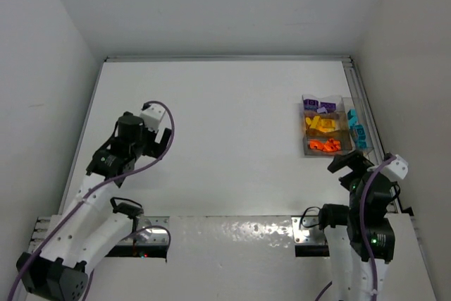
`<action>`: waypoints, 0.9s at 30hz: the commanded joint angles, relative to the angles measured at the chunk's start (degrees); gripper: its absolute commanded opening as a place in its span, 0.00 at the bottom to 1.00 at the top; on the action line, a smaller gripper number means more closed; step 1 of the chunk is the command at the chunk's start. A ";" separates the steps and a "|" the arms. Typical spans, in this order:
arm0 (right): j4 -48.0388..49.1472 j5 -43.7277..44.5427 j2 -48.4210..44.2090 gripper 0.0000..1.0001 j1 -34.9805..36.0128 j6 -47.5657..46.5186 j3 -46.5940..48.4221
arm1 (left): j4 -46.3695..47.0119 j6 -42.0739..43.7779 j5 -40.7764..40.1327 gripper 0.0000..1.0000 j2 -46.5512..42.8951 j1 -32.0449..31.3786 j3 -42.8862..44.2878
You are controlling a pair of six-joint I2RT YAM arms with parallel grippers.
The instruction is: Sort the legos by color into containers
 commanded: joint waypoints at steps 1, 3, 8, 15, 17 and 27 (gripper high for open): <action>-0.63 -1.06 -2.35 0.99 0.13 0.43 -0.77 | 7.47 -0.89 -1.82 1.00 -4.66 0.43 -1.89; -0.63 -1.15 -3.05 0.99 0.13 0.43 -0.68 | 8.17 -0.10 -1.21 1.00 -7.74 0.43 -3.73; -0.98 -1.15 -3.59 0.99 0.13 0.52 -0.68 | 8.88 0.43 -0.59 1.00 -12.13 0.43 -6.28; -1.24 -0.45 -4.46 0.99 0.13 0.96 -0.77 | 9.05 0.34 -1.82 1.00 -11.79 0.43 -6.29; -1.33 -0.53 -4.38 0.99 0.04 0.96 -0.77 | 8.96 -0.01 -2.60 1.00 -11.53 0.43 -6.11; -1.25 -0.71 -4.38 0.99 0.13 0.96 -0.86 | 9.23 -0.36 -3.22 1.00 -13.81 0.35 -6.73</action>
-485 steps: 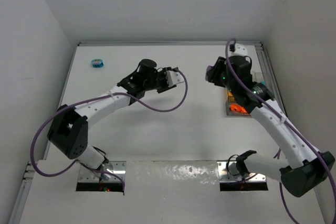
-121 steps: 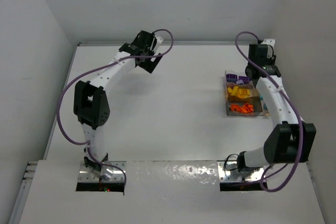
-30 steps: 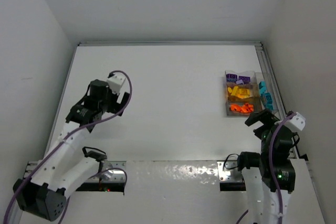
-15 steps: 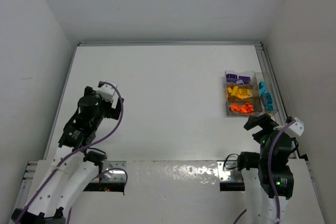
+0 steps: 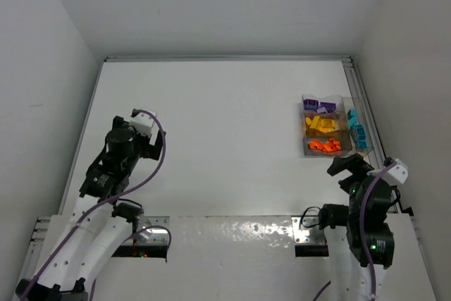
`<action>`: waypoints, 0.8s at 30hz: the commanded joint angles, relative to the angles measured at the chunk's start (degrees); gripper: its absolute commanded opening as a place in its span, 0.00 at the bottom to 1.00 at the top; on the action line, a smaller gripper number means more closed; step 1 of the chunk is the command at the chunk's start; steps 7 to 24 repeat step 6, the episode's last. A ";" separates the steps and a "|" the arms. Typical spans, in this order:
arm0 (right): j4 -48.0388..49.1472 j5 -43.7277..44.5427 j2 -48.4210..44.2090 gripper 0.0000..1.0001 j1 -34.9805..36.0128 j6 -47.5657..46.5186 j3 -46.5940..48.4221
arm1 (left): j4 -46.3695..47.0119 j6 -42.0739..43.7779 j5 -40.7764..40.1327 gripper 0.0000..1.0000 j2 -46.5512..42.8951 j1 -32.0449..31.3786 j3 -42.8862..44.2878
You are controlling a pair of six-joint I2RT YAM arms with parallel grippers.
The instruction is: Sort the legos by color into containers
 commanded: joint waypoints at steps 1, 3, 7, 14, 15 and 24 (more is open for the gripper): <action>0.83 0.10 -0.31 0.99 0.13 0.54 -0.27 | 2.56 -0.36 -0.71 1.00 -0.87 0.35 0.07; 0.83 0.10 -0.31 0.99 0.13 0.63 -0.27 | 2.65 -0.45 -0.71 1.00 -0.70 0.35 0.07; 0.57 0.71 0.04 0.99 0.13 0.98 0.00 | 2.65 -0.45 -0.71 1.00 -1.13 0.35 0.07; 0.57 0.71 0.04 0.99 0.13 0.98 0.00 | 2.65 -0.45 -0.71 1.00 -1.13 0.35 0.07; 0.57 0.71 0.04 0.99 0.13 0.98 0.00 | 2.65 -0.45 -0.71 1.00 -1.13 0.35 0.07; 0.57 0.71 0.04 0.99 0.13 0.98 0.00 | 2.65 -0.45 -0.71 1.00 -1.13 0.35 0.07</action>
